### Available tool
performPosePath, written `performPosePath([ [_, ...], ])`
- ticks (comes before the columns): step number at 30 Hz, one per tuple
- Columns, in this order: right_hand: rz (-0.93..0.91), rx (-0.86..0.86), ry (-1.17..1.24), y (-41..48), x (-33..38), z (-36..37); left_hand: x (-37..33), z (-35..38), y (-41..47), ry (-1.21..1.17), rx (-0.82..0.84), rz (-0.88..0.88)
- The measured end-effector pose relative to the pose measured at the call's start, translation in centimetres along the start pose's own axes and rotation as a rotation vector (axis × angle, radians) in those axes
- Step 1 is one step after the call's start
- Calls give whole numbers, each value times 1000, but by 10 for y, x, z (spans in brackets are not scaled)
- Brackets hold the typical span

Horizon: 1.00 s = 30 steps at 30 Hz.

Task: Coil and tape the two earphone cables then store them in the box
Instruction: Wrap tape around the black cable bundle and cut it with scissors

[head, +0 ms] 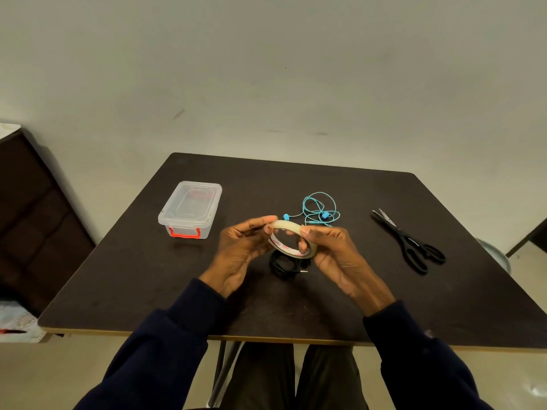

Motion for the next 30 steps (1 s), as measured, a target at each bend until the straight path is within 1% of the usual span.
performPosePath([
  [9, -13, -16, 144, -3, -1, -2, 5, -4, 4, -228, 18, -109],
  [13, -24, 17, 212, -4, -1, -1, 10, -5, 6, -366, 28, -165],
  [16, -31, 40, 188, -3, -2, -1, 14, -2, 4, -422, 43, -185],
  [18, -20, 18, 162, -1, -4, -2, 15, -2, 2, -424, 76, -178],
  [21, -26, -53, 98, 2, -4, -5, 12, -3, 0, -354, 137, -132],
  [23, -23, -76, 18, 4, -3, -5, 8, -3, 0, -198, 137, -79],
  [26, -12, -86, -101, 9, -3, -4, 3, 0, 0, 61, 77, 12],
  [28, -16, -87, -134, 11, -4, -2, 2, 1, 1, 103, 34, 37],
  [30, -29, -82, -117, 11, -4, -1, 2, -1, 1, 69, 17, 27],
])
Point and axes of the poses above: each hand's wrist, its own y-axis towards the middle knuckle, its own z-axis out of the palm, x = y × z, the point moved 2 cm from there along y, towards the middle knuckle, and after that the axes turned 6 degrees about x, right-handed, at the moved point
